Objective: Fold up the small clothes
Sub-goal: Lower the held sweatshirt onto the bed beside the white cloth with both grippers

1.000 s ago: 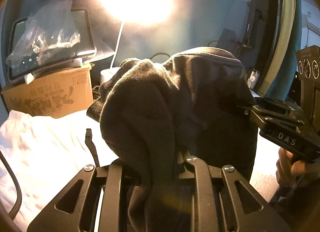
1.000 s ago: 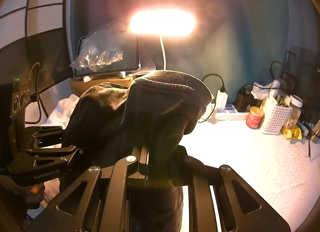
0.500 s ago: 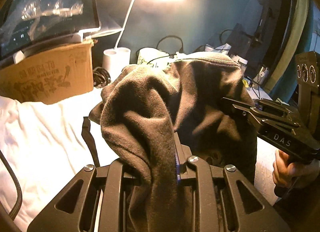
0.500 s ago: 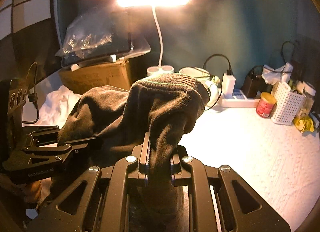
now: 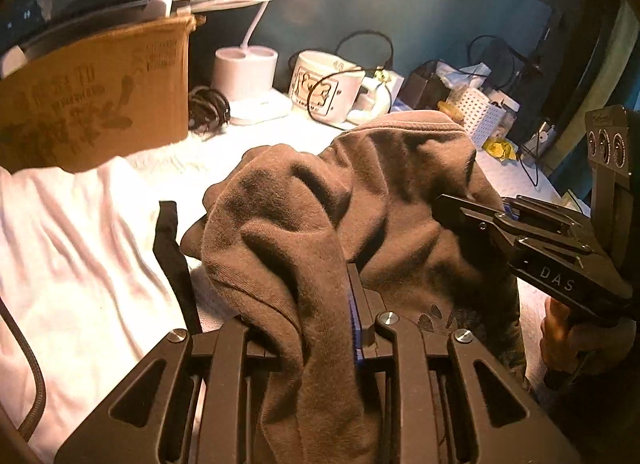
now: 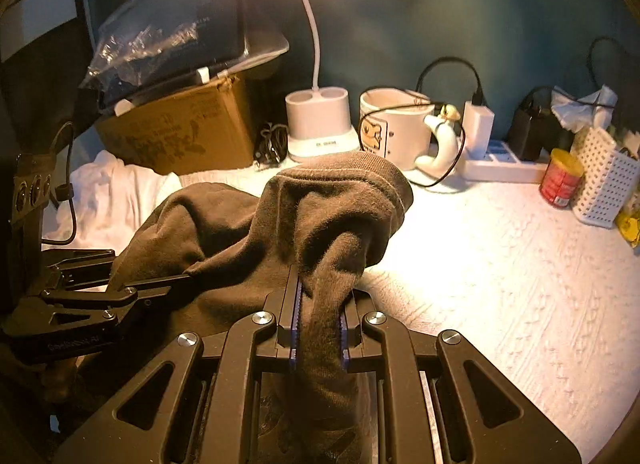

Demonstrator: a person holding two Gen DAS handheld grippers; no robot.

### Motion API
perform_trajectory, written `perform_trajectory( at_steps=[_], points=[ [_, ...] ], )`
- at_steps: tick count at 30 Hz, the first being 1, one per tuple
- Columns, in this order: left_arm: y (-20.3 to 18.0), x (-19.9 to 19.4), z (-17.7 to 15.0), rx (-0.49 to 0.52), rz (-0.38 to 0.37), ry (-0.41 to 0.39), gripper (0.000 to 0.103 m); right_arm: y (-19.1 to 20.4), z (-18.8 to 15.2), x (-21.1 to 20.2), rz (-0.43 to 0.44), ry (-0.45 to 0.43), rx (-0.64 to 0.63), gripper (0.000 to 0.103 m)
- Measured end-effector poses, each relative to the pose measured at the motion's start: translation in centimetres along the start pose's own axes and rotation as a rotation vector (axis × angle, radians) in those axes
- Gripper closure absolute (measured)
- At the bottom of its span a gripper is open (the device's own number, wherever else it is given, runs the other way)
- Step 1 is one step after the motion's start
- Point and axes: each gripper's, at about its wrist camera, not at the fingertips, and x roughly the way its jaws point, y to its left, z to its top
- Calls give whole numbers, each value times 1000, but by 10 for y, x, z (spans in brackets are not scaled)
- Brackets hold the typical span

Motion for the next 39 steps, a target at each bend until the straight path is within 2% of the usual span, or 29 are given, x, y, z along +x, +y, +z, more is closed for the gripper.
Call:
perform_trajectory(
  at_steps=[14,16,18,20,29,30,39],
  points=[
    [19,31,11,-61,-31,100,76,-29,-3,45,24,122,95,87],
    [19,31,12,-62,-29,101,76,-35,-2,50,23,140,114,80],
    [18,32,13,-57,-30,110,76,-41,-2,53,34,150,138,78],
    [16,33,15,-47,-27,116,76,-45,0,55,57,152,163,76],
    [25,39,20,-67,-17,112,76,-51,6,61,138,131,187,76],
    [25,40,21,-63,-12,109,76,-52,6,62,141,128,185,78],
    [30,48,37,-70,10,113,75,-57,15,74,115,116,186,78]
  ],
)
